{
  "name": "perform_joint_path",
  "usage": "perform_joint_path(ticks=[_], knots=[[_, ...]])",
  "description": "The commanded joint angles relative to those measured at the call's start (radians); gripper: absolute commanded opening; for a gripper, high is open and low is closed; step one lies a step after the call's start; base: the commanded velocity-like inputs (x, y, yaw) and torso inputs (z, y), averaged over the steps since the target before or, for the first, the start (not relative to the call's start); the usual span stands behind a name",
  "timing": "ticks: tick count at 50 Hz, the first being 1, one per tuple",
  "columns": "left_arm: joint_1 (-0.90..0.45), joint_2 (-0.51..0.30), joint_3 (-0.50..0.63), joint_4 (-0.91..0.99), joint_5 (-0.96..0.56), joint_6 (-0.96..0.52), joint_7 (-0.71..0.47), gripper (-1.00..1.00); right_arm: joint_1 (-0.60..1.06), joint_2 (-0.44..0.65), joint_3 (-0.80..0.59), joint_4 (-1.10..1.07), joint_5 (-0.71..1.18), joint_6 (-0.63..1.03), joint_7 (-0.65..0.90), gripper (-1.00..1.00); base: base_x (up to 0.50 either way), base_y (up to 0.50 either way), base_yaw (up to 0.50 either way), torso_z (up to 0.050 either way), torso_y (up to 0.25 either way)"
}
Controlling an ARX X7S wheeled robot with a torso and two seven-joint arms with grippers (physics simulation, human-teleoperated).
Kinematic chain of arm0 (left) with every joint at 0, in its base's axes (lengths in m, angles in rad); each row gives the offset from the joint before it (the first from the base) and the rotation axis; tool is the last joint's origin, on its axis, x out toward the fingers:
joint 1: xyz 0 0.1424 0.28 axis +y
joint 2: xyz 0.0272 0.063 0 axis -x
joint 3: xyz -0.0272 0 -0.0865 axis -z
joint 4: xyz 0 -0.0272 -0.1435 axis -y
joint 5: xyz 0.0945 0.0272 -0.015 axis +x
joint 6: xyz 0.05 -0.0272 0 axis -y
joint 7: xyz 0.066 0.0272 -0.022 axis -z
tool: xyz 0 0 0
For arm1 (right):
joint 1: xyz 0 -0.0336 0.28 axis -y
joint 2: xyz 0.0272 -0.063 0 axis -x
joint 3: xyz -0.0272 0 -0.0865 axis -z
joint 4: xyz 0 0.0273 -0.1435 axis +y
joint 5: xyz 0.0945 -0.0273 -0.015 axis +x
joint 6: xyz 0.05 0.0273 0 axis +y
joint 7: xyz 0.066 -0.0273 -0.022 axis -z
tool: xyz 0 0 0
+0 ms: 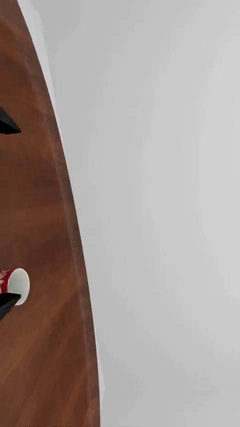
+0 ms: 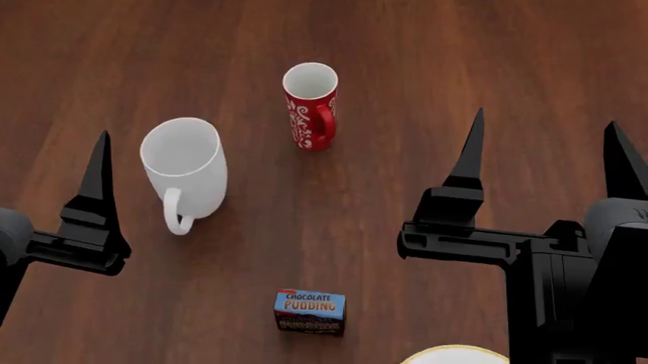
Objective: Put the white mug on the plate.
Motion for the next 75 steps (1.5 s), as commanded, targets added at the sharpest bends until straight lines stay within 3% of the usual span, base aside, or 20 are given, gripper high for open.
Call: perform_joint_path(ticks=[1,14,27,32,45,53,75], knots=[[0.003,-0.006,0.004,-0.004,-0.002,0.004,-0.007,1.00,-0.004,0.004,-0.001,0.003,0.006,-0.007,0.005,1.00,0.00,0.00,0.00,0.000,-0.168],[0.002,-0.011,0.014,0.000,-0.012,-0.011,-0.010,1.00,-0.012,0.011,0.005,-0.008,0.017,-0.007,0.015,1.00,0.00,0.00,0.00,0.000,-0.090],[-0.033,-0.008,0.025,0.056,-0.008,-0.140,-0.056,1.00,-0.028,0.013,0.010,-0.001,0.024,-0.024,0.018,1.00,0.00,0.00,0.00,0.000,0.000],[-0.101,0.006,0.048,0.087,-0.027,-0.341,-0.082,1.00,-0.036,0.015,0.020,-0.003,0.033,-0.026,0.019,1.00,0.00,0.00,0.00,0.000,0.000],[-0.228,0.092,0.008,0.074,-0.121,-0.582,-0.077,1.00,-0.066,0.021,0.044,-0.002,0.045,-0.046,0.018,1.00,0.00,0.00,0.00,0.000,0.000],[-0.269,0.121,0.001,0.014,-0.153,-0.632,-0.067,1.00,-0.075,0.023,0.050,0.006,0.050,-0.059,0.017,1.00,0.00,0.00,0.00,0.000,0.000],[-0.314,0.135,0.005,-0.272,-0.146,-0.533,-0.058,1.00,-0.111,0.025,0.063,0.037,0.052,-0.110,0.012,1.00,0.00,0.00,0.00,0.000,0.000]])
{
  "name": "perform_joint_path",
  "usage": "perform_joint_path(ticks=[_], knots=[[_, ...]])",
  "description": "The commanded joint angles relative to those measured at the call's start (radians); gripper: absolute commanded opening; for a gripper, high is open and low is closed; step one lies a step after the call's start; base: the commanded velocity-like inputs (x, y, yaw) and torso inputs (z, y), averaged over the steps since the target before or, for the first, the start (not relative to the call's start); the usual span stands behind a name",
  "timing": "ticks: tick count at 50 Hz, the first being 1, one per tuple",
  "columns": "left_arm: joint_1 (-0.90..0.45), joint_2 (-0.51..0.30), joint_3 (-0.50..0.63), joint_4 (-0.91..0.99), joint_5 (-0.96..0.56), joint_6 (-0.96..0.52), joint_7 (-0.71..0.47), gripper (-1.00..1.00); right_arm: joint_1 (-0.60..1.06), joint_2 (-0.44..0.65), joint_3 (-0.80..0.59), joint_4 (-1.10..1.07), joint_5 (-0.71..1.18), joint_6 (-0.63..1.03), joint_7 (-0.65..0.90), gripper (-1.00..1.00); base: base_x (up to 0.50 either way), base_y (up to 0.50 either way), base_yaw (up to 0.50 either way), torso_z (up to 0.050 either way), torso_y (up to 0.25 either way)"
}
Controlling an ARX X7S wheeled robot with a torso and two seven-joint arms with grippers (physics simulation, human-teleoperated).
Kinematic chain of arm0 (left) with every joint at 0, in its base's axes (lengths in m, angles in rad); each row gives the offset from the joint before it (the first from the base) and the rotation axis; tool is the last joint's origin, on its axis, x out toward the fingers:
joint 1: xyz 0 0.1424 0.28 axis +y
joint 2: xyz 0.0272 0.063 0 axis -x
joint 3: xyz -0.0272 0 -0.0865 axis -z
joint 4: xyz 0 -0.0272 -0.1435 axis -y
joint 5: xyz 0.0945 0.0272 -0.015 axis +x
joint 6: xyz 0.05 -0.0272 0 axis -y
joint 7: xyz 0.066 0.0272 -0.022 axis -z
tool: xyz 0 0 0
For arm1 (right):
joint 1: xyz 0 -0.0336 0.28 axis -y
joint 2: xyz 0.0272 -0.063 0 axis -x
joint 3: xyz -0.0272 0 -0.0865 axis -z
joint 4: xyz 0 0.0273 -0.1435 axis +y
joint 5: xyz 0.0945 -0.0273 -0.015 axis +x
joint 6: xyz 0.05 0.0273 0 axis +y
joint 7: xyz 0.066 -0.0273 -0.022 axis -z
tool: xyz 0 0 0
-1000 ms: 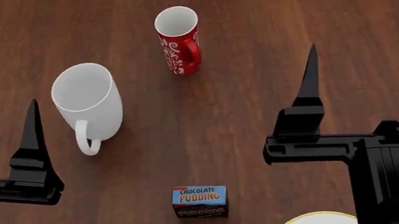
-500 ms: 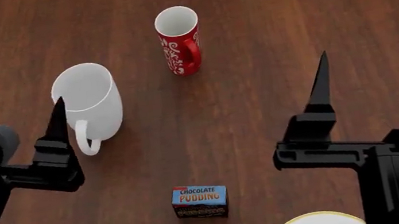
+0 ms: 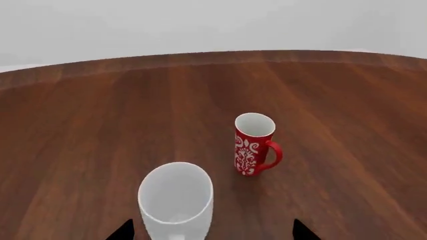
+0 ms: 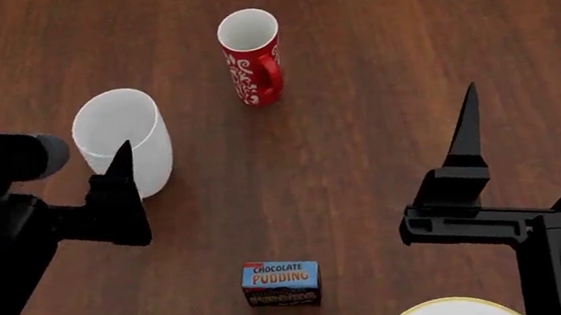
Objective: Put the white mug on the plate.
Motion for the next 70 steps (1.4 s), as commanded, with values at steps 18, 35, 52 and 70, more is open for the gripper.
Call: perform_joint_path(ticks=[18,35,52,70], knots=[[-0.020,0.006,0.007,-0.209,0.003,0.049,-0.020,1.00,-0.032,0.001,0.001,0.038,0.005,-0.057,-0.006,1.00,0.00,0.00,0.00,0.000,0.000],[-0.053,0.001,0.033,-0.315,0.022,0.102,-0.037,1.00,-0.055,0.000,0.004,0.068,0.005,-0.096,-0.014,1.00,0.00,0.00,0.00,0.000,0.000],[-0.076,-0.001,0.059,-0.422,0.032,0.159,-0.041,1.00,-0.068,0.004,0.010,0.081,0.013,-0.117,-0.015,1.00,0.00,0.00,0.00,0.000,0.000],[-0.097,-0.010,0.101,-0.547,0.045,0.240,-0.022,1.00,-0.068,0.011,0.003,0.090,0.018,-0.122,-0.007,1.00,0.00,0.00,0.00,0.000,0.000]])
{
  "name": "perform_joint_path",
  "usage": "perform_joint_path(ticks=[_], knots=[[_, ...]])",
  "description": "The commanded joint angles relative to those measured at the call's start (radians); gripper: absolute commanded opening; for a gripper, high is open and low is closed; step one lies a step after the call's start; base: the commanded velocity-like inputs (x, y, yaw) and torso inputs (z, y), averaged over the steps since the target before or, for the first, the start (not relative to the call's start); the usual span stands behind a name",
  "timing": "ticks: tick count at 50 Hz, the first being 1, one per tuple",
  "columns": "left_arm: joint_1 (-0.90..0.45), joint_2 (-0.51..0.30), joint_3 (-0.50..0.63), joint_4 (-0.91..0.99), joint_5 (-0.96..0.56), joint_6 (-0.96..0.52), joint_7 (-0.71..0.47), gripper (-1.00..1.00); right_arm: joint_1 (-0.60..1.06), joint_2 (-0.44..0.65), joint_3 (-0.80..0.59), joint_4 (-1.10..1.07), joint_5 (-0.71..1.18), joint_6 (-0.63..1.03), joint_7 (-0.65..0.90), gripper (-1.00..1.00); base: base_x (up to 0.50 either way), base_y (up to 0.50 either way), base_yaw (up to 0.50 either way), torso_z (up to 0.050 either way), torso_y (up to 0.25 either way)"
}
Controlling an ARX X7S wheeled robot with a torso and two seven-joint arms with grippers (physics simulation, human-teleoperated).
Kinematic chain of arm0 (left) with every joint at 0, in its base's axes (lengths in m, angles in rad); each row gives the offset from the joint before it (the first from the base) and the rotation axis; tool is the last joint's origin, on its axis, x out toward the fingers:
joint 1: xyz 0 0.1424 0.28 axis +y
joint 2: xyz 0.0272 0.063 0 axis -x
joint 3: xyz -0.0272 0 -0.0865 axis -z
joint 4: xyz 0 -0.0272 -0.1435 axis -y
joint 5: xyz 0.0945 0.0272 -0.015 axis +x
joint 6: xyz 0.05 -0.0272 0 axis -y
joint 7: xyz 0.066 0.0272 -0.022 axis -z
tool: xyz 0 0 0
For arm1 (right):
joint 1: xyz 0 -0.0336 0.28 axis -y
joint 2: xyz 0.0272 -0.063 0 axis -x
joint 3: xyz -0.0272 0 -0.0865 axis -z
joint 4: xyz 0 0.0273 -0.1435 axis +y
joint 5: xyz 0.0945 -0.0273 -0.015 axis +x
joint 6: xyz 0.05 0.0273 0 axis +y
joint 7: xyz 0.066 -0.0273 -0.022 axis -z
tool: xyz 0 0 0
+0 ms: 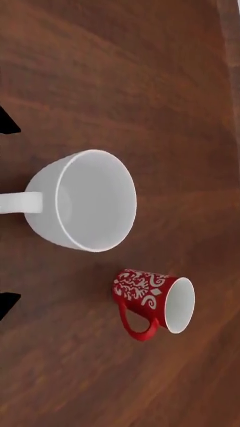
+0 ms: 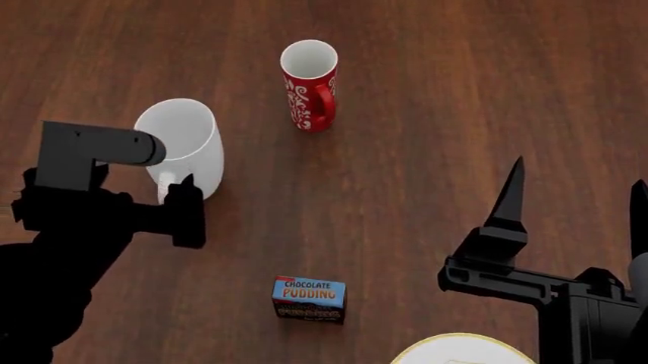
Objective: Put the white mug on the plate.
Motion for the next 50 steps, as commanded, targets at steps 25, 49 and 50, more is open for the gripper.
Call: perform_joint_path(ticks=[25,49,50], knots=[[-0.019,-0.003,0.031,-0.166,-0.003,0.111,0.012,1.00,-0.012,0.011,-0.009,0.015,0.007,-0.023,0.012,1.00,0.00,0.00,0.00,0.000,0.000],[-0.050,0.008,0.053,-0.289,0.001,0.177,0.009,1.00,-0.023,0.014,-0.012,0.052,0.007,-0.059,0.005,1.00,0.00,0.00,0.00,0.000,0.000],[-0.051,0.009,0.053,-0.291,0.000,0.176,0.009,1.00,-0.024,0.014,-0.011,0.053,0.009,-0.060,0.005,1.00,0.00,0.00,0.00,0.000,0.000]])
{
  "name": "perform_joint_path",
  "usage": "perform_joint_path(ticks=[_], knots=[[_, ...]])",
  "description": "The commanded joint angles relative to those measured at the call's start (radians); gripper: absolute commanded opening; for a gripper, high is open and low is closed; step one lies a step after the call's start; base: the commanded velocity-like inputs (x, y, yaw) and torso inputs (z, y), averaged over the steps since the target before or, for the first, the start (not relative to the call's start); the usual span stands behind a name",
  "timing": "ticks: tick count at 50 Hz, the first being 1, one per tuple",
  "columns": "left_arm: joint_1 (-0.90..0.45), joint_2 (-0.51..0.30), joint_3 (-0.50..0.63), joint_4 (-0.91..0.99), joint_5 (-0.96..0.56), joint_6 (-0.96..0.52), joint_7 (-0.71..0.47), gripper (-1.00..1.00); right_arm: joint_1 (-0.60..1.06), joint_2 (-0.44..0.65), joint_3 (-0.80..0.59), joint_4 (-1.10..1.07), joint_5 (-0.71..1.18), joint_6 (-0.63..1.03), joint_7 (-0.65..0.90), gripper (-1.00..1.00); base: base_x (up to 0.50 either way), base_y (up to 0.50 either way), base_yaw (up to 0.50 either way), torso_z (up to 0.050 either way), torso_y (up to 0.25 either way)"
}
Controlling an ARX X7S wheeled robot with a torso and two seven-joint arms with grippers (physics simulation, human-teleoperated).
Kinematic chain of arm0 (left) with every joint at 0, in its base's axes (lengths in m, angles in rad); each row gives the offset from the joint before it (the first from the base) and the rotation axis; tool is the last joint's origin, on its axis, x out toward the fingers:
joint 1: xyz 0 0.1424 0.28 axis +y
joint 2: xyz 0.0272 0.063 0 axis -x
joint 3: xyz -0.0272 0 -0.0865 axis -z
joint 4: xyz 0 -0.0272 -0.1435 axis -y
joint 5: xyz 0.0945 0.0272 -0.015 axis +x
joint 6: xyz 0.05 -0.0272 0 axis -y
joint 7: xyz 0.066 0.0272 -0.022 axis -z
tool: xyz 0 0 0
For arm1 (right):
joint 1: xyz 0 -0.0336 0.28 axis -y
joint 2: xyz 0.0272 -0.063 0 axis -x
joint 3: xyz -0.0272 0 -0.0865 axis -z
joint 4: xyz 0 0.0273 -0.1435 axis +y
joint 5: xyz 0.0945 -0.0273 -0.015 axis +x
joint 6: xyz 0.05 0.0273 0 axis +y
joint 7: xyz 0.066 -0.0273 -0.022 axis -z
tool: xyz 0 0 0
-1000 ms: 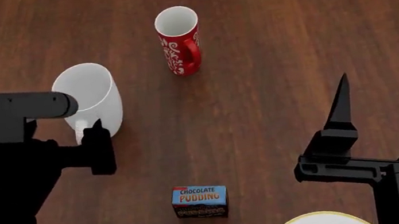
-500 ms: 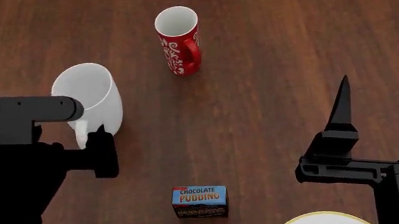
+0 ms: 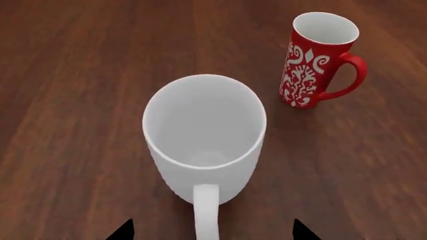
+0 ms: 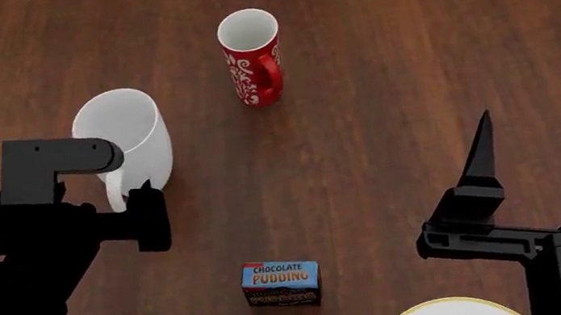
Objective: Put the white mug on the plate.
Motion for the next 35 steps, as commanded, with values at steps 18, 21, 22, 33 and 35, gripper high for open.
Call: perform_joint_path(ticks=[18,21,22,33,35], knots=[[-0.043,0.014,0.033,-0.137,0.003,0.066,-0.001,1.00,-0.016,0.006,0.008,0.028,0.009,-0.034,-0.004,1.00,0.00,0.00,0.00,0.000,0.000],[-0.047,0.015,0.035,-0.148,0.002,0.071,-0.001,1.00,-0.016,0.006,0.005,0.032,0.008,-0.038,-0.004,1.00,0.00,0.00,0.00,0.000,0.000],[-0.048,0.015,0.034,-0.150,0.001,0.071,-0.002,1.00,-0.015,0.007,0.005,0.033,0.009,-0.038,-0.004,1.00,0.00,0.00,0.00,0.000,0.000],[-0.061,0.017,0.042,-0.207,-0.001,0.105,0.004,1.00,-0.011,0.011,-0.002,0.035,0.011,-0.037,0.001,1.00,0.00,0.00,0.00,0.000,0.000],[-0.062,0.016,0.043,-0.206,-0.003,0.102,0.003,1.00,-0.011,0.011,-0.002,0.036,0.012,-0.036,0.003,1.00,0.00,0.00,0.00,0.000,0.000]])
